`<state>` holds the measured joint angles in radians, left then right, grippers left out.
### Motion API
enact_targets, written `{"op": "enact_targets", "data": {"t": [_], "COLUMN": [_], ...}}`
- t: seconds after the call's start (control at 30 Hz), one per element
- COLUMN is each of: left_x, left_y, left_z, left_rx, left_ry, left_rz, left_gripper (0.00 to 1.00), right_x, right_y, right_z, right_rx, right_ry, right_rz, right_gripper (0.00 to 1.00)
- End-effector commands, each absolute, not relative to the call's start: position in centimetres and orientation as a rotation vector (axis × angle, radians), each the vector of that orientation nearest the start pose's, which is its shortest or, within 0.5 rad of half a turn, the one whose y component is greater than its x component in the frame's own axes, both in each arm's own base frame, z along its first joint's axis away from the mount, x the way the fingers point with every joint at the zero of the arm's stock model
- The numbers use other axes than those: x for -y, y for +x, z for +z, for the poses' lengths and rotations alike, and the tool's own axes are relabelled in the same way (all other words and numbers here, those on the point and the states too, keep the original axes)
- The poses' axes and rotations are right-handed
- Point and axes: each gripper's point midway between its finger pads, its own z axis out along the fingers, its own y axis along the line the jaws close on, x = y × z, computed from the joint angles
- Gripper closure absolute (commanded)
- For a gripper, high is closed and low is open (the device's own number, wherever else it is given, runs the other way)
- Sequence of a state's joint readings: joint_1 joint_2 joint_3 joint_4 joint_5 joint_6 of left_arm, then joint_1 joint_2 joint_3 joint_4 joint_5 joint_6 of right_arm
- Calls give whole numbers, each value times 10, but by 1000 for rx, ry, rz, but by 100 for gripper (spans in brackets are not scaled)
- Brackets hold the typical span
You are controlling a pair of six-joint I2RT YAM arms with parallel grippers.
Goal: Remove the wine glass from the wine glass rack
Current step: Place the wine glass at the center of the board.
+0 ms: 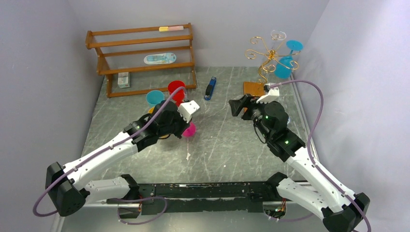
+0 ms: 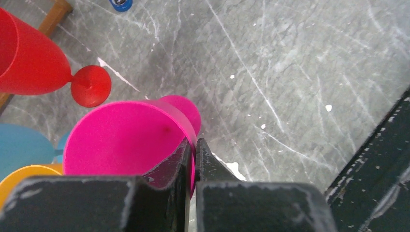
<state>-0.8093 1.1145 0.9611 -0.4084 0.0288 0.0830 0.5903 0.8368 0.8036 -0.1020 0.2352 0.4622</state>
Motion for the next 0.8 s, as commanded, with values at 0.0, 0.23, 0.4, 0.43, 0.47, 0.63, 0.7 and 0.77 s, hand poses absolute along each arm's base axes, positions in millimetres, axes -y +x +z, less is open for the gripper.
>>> {"op": "enact_targets", "data": {"t": [0.0, 0.23, 0.4, 0.43, 0.47, 0.63, 0.7, 0.77], "left_x": [243, 260, 263, 262, 259, 255, 261, 268], "left_y": [257, 264, 268, 269, 271, 277, 278, 277], "left_z": [208, 200, 186, 184, 182, 181, 184, 182], "left_rx": [-1903, -1912, -1961, -1969, -1979, -2017, -1990, -1987], "left_ry": [916, 965, 951, 946, 936, 909, 909, 910], "left_rz": [-261, -231, -203, -193, -169, -116, -152, -188], "left_gripper": [95, 95, 95, 95, 95, 95, 95, 95], "right_x": [-160, -164, -171, -171, -170, -166, -162, -159], "right_y": [290, 290, 290, 290, 289, 284, 283, 283], "right_z": [290, 289, 281, 280, 278, 283, 285, 284], "right_rx": [-1748, -1797, -1871, -1873, -1871, -1832, -1822, -1818], "right_ry": [164, 164, 140, 144, 148, 158, 176, 193], "right_rz": [592, 594, 591, 589, 588, 612, 604, 597], "right_gripper": [22, 27, 26, 26, 26, 27, 27, 27]}}
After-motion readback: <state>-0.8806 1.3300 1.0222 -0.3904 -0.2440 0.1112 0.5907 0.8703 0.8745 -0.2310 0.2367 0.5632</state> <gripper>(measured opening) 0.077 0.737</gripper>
